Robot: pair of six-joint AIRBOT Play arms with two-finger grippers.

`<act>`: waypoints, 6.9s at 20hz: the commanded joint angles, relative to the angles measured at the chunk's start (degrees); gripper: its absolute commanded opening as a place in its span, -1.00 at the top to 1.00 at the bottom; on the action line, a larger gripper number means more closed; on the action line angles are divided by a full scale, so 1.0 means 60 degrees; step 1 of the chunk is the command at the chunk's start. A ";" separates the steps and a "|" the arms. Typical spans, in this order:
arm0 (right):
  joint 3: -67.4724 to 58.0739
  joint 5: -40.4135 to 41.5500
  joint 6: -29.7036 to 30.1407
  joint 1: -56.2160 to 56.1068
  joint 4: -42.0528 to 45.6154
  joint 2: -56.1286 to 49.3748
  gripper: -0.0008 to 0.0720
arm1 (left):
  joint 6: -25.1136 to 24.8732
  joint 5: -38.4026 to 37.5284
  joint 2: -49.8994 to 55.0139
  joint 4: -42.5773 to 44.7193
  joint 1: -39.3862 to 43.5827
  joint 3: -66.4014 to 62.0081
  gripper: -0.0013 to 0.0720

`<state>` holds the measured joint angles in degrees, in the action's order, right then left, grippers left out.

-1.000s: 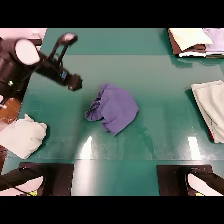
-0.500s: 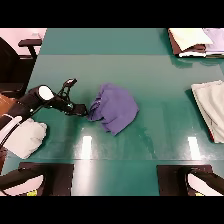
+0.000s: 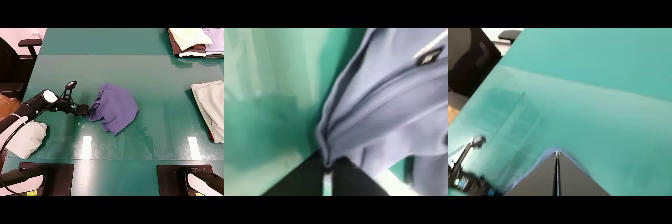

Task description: Fold the shirts.

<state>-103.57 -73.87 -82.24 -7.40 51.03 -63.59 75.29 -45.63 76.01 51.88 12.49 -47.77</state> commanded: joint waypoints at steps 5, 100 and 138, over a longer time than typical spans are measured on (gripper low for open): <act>0.5005 -0.0561 -0.1246 -0.0175 0.1461 0.0663 0.72 | -0.0120 0.0022 0.0018 0.1107 -0.0025 -0.1923 0.89; 0.4360 0.0521 -0.0175 0.0004 0.0404 -0.2022 -0.07 | 0.0466 -0.2889 -0.2688 0.1009 -0.4459 0.2699 -0.66; 1.1176 0.1909 0.0758 0.2018 -0.1705 0.0124 0.92 | -0.0127 -0.2874 -0.2805 0.0321 -0.4459 0.0146 0.89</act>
<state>-31.03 -62.37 -78.67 6.98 41.95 -64.77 74.50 -59.48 59.59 53.71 -14.24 -42.46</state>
